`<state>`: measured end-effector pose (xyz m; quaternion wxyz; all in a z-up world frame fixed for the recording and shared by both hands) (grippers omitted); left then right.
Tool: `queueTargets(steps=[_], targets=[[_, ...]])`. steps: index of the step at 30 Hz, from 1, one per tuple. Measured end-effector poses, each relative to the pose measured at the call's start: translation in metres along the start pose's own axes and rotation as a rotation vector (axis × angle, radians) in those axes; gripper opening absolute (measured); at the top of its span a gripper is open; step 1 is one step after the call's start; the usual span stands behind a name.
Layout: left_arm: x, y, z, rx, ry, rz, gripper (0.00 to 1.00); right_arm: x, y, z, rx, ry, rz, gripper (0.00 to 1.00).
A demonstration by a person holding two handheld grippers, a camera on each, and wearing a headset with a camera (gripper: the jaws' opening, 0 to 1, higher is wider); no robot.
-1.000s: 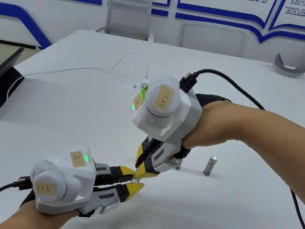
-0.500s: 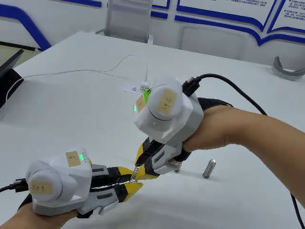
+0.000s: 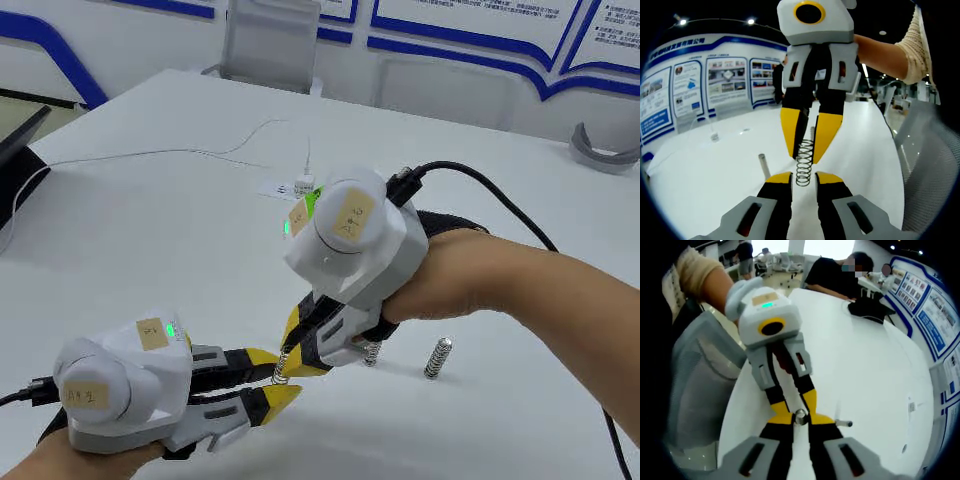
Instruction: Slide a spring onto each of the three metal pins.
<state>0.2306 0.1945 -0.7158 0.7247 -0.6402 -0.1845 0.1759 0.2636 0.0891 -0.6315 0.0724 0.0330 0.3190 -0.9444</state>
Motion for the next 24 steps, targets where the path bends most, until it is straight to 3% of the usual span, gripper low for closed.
queueTargets(steps=[14,24], targets=[[0.005,0.004,0.006,0.016,-0.041,0.023,0.32,-0.008,0.001,0.010,0.001,0.036,-0.013,0.12],[0.008,0.005,0.007,0.014,-0.068,0.075,0.47,-0.025,0.007,0.025,0.021,0.115,-0.044,0.12]])
Point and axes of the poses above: the centre of the closed fingertips' face, and the gripper's own axes: z roughly backward along the fingers, x roughly to its left, y roughly out of its underside, the point moved 10 cm from there along z, roughly backward along the fingers, and after that the axes turned 9 degrees about -x, right-handed, at the moved point
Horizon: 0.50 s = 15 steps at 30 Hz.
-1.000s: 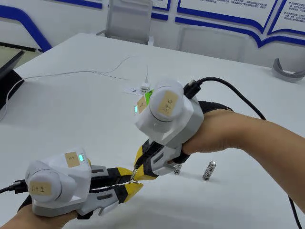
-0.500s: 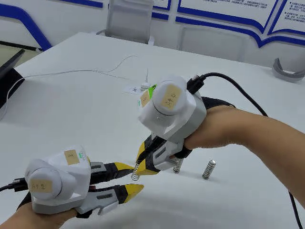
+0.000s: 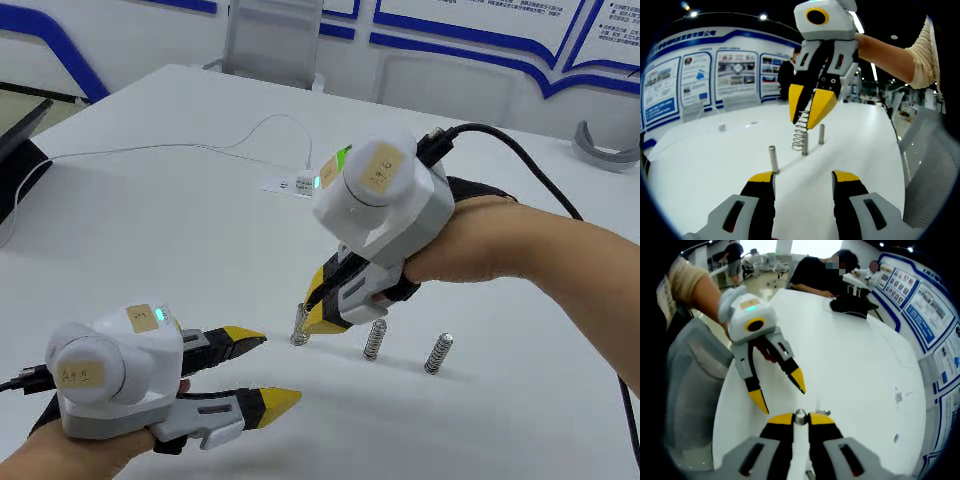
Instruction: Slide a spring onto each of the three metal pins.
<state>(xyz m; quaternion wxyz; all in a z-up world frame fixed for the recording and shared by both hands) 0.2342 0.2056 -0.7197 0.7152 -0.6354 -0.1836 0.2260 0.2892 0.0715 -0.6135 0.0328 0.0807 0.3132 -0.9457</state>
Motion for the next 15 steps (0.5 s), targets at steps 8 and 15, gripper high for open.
queueTargets(steps=[8,15], targets=[[0.002,0.000,0.001,0.000,-0.008,0.010,0.50,-0.018,0.004,0.000,0.012,0.054,-0.039,0.12],[0.001,0.001,0.001,0.004,-0.009,0.016,0.53,-0.034,0.006,-0.005,0.019,0.089,-0.079,0.12]])
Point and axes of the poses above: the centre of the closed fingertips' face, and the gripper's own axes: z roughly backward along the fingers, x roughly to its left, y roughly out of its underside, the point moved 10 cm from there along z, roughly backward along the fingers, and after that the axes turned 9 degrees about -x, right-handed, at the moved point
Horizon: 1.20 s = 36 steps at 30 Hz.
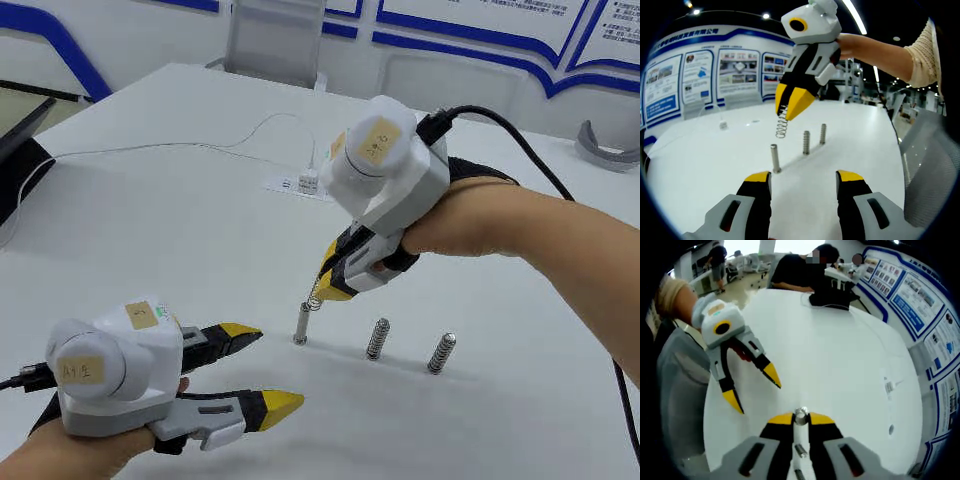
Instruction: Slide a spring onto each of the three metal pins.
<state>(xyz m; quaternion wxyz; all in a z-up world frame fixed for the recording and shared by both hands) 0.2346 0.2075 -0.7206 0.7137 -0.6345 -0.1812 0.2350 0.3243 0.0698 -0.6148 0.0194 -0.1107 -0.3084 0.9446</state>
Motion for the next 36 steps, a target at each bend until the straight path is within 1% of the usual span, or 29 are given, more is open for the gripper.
queueTargets(steps=[6,11,24,36], targets=[[0.000,0.000,0.000,-0.001,-0.001,0.003,0.54,-0.004,0.000,-0.008,0.013,-0.003,-0.020,0.12],[0.001,0.001,0.001,0.000,-0.006,0.008,0.55,-0.002,0.001,-0.012,0.033,-0.016,-0.021,0.12],[0.000,0.001,0.001,0.006,-0.005,0.005,0.54,0.000,0.000,-0.019,0.049,-0.027,-0.027,0.12],[0.000,0.001,0.003,0.010,-0.007,0.007,0.54,-0.005,0.007,-0.036,0.080,-0.052,-0.050,0.12]])
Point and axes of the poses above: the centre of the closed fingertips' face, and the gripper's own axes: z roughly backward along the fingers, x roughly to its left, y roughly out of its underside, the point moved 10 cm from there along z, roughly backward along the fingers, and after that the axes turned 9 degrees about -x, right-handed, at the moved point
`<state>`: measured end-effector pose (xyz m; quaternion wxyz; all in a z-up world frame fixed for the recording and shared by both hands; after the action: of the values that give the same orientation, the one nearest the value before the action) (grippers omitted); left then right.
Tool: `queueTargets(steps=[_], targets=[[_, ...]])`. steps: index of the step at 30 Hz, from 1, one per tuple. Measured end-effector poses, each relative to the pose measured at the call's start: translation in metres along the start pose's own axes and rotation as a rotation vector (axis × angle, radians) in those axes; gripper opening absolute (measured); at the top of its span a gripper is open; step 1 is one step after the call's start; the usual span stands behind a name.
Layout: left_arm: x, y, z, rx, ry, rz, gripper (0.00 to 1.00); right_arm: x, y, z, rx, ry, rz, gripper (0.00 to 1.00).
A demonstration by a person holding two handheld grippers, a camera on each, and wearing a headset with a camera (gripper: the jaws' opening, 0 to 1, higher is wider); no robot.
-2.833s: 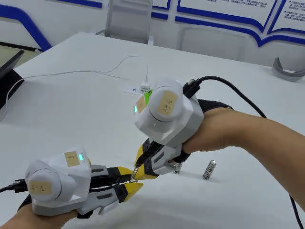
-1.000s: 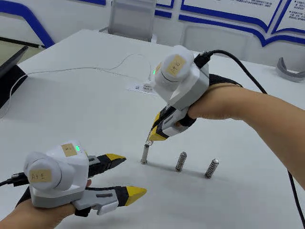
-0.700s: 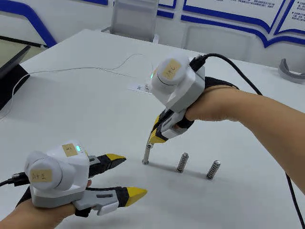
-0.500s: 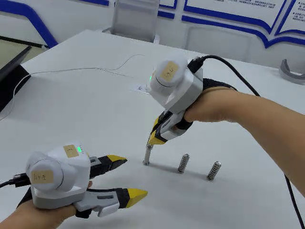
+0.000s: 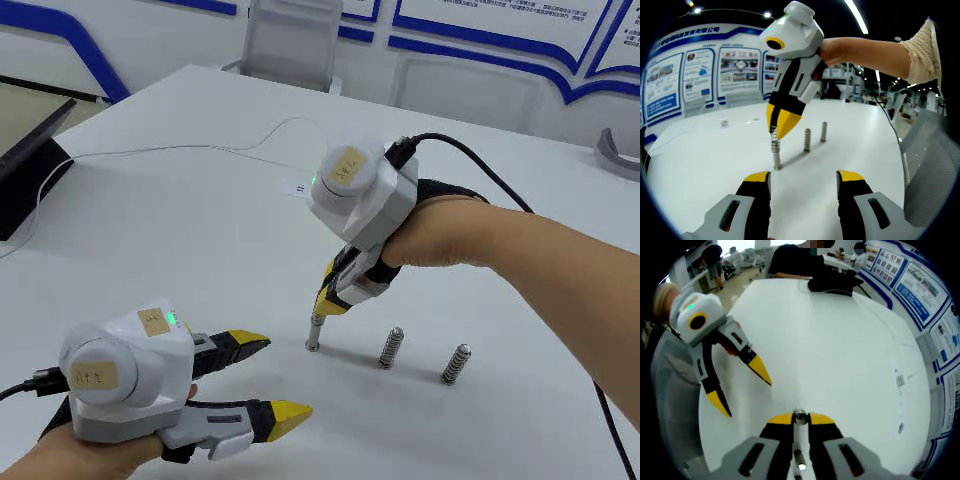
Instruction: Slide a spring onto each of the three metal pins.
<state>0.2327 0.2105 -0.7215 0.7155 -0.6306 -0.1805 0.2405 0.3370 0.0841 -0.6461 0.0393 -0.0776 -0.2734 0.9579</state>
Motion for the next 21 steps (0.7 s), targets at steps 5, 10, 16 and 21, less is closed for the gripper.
queueTargets(steps=[5,10,16,21], targets=[[0.001,0.001,0.001,0.002,-0.002,0.002,0.54,-0.003,0.004,-0.009,0.016,-0.011,-0.021,0.12],[0.001,0.001,0.001,0.005,-0.003,0.003,0.53,-0.005,0.008,-0.018,0.036,-0.017,-0.030,0.12],[0.001,0.002,0.001,0.006,-0.003,0.004,0.53,-0.004,0.012,-0.024,0.043,-0.028,-0.042,0.12],[0.002,0.002,0.002,0.007,-0.004,0.004,0.53,-0.001,0.014,-0.027,0.050,-0.037,-0.050,0.12]])
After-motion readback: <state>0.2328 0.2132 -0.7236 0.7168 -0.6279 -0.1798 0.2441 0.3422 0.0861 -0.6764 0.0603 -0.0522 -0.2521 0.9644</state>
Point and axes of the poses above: the centre of the closed fingertips' face, and the gripper's own axes: z roughly backward along the fingers, x roughly to its left, y roughly out of its underside, the point moved 10 cm from there along z, roughly backward along the fingers, and after that the axes turned 9 degrees about -x, right-handed, at the moved point
